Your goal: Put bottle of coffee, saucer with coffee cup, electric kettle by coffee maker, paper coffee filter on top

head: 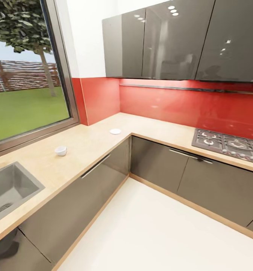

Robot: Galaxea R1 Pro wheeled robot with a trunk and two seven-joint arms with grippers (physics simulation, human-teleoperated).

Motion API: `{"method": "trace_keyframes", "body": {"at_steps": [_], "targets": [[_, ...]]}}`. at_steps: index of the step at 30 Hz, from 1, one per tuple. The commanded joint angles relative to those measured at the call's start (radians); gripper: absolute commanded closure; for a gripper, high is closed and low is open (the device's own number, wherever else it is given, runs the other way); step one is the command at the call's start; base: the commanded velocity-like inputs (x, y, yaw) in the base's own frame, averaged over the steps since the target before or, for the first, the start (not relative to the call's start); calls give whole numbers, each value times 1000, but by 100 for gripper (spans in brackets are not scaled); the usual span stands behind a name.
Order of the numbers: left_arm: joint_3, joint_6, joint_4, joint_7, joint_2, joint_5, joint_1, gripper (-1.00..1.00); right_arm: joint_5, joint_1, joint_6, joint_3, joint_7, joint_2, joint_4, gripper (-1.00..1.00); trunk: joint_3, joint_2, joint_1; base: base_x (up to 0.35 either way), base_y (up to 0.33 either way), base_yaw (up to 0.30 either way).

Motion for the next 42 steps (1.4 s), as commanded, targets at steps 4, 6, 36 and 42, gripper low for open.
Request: {"method": "trace_keyframes", "body": {"at_steps": [4,6,36,42], "targets": [[-3,-3,-2,1,0,10,0,-100,8,-1,-4,-9,6,0,1,-100,-2,-2,1,284,-207,0],[-3,-3,-2,1,0,10,0,-100,8,-1,-4,-9,6,0,1,-100,-2,-2,1,283,-210,0],[-3,-2,-2,1,0,10,0,-100,7,-1,-4,-9,6,0,1,-100,-2,-2,1,218,-256,23],[-3,-1,-2,1,0,10,0,-100,7,-1,-4,-9,5,0,1,-100,-2,-2,1,86,-318,259]]}}
